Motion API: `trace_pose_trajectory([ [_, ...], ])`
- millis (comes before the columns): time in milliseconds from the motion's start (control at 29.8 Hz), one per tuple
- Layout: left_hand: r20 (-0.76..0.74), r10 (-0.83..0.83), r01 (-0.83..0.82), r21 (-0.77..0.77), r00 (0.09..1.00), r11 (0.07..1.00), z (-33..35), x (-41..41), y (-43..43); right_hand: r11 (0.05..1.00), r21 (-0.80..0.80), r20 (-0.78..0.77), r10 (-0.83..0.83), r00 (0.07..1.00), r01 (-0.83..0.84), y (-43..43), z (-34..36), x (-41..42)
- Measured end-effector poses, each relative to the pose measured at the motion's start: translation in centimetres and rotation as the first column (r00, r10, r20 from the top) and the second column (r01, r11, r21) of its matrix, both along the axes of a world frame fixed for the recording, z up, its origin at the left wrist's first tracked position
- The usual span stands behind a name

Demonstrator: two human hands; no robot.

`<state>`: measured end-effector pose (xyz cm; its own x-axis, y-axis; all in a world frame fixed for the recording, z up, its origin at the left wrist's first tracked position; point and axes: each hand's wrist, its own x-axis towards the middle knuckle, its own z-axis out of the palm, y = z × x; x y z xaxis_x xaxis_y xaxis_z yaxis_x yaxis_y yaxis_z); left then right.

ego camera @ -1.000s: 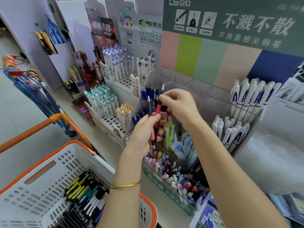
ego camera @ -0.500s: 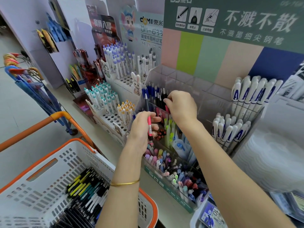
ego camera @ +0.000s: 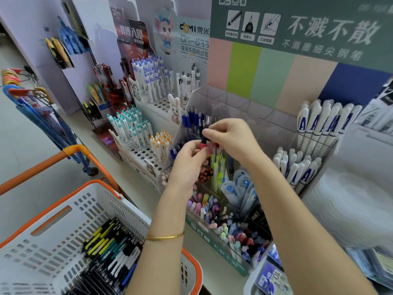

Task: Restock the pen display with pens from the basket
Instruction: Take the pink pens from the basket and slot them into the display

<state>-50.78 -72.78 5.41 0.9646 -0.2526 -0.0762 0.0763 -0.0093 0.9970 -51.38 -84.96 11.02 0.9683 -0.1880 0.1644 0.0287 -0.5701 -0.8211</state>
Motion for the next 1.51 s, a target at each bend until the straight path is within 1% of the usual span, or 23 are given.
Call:
trace_pose_trajectory([
  [67,-0.014,0.002,-0.003,-0.015,1.0,1.0,-0.1,0.0,-0.2,1.0,-0.007,0.036,-0.018,0.999,0.018,-0.1,-0.1,0.2],
  [101,-0.026,0.014,-0.014,-0.022,1.0,1.0,-0.1,0.0,-0.2,0.997,0.032,0.083,-0.068,0.994,0.066,-0.2,0.0,0.4],
  [134,-0.037,0.033,-0.034,-0.023,0.999,0.999,-0.1,0.1,-0.2,0.987,0.082,0.148,-0.148,0.978,0.137,-0.4,0.3,0.7],
  [201,-0.069,0.086,-0.088,-0.026,0.994,0.996,-0.3,0.2,0.0,0.949,0.137,0.308,-0.312,0.899,0.282,-0.9,1.0,1.1],
  [269,-0.103,0.132,-0.137,-0.043,0.986,0.99,-0.4,0.3,0.3,0.928,0.077,0.408,-0.363,0.838,0.365,-1.2,1.2,1.4],
  [302,-0.118,0.147,-0.154,-0.055,0.982,0.986,-0.4,0.3,0.4,0.924,0.011,0.416,-0.351,0.839,0.381,-1.2,0.8,1.5],
  [369,-0.134,0.163,-0.174,-0.07,0.977,0.982,-0.4,0.3,0.4,0.919,-0.14,0.346,-0.302,0.888,0.367,-1.0,-0.5,1.9],
  [437,-0.137,0.16,-0.17,-0.069,0.978,0.983,-0.4,0.3,0.3,0.904,-0.276,0.216,-0.272,0.938,0.325,-0.6,-2.0,2.2],
  [537,-0.143,0.141,-0.152,-0.066,0.98,0.986,-0.5,0.2,0.4,0.82,-0.509,0.054,-0.273,0.96,0.262,-0.2,-3.3,2.5],
  [571,-0.142,0.138,-0.148,-0.062,0.98,0.987,-0.6,0.2,0.4,0.789,-0.564,0.017,-0.283,0.959,0.243,0.0,-3.3,2.5],
  [705,-0.139,0.13,-0.137,-0.042,0.982,0.99,-0.8,0.1,0.6,0.735,-0.638,-0.045,-0.332,0.942,0.228,0.2,-2.7,2.8],
  [772,-0.14,0.128,-0.134,-0.039,0.982,0.99,-0.9,0.0,0.8,0.736,-0.632,-0.036,-0.34,0.94,0.242,0.2,-2.5,2.3],
  [839,-0.144,0.125,-0.132,-0.04,0.982,0.99,-1.0,-0.1,0.9,0.75,-0.598,0.026,-0.335,0.942,0.283,0.4,-2.5,0.8],
  [907,-0.153,0.126,-0.135,-0.044,0.98,0.99,-1.3,-0.3,1.2,0.796,-0.522,0.077,-0.312,0.947,0.305,1.0,-2.6,-1.1],
  [1007,-0.164,0.139,-0.15,-0.055,0.977,0.987,-2.2,-0.9,2.0,0.864,-0.43,0.124,-0.232,0.965,0.263,2.9,-3.1,-3.5],
  [1108,-0.227,0.157,-0.184,-0.105,0.961,0.977,-4.3,-1.9,3.8,0.918,-0.369,0.111,-0.114,0.987,0.148,5.9,-4.3,-4.4],
  [1175,-0.312,0.181,-0.228,-0.12,0.933,0.966,-6.7,-2.9,5.7,0.933,-0.359,0.05,-0.004,0.999,0.022,8.5,-6.2,-4.6],
  [1242,-0.453,0.231,-0.312,-0.11,0.861,0.944,-9.6,-4.4,7.9,0.932,-0.337,-0.067,0.118,0.991,-0.134,11.3,-9.0,-4.9],
  [1276,-0.533,0.25,-0.356,-0.105,0.808,0.929,-11.3,-5.5,9.1,0.936,-0.284,-0.132,0.175,0.976,-0.206,12.6,-10.8,-5.2],
  [1343,-0.629,0.294,-0.414,-0.05,0.72,0.909,-14.2,-7.9,11.0,0.939,-0.157,-0.265,0.257,0.929,-0.305,14.6,-14.2,-5.8],
  [1410,-0.633,0.385,-0.405,0.122,0.672,0.906,-17.2,-9.9,12.6,0.933,-0.078,-0.383,0.297,0.875,-0.351,15.7,-16.8,-6.2],
  [1477,-0.609,0.441,-0.329,0.294,0.659,0.898,-20.4,-11.1,13.6,0.937,-0.015,-0.456,0.305,0.836,-0.35,16.2,-18.6,-6.1],
  [1511,-0.589,0.441,-0.251,0.379,0.677,0.891,-22.1,-11.4,14.1,0.939,0.012,-0.482,0.307,0.821,-0.344,16.4,-19.2,-6.0],
])
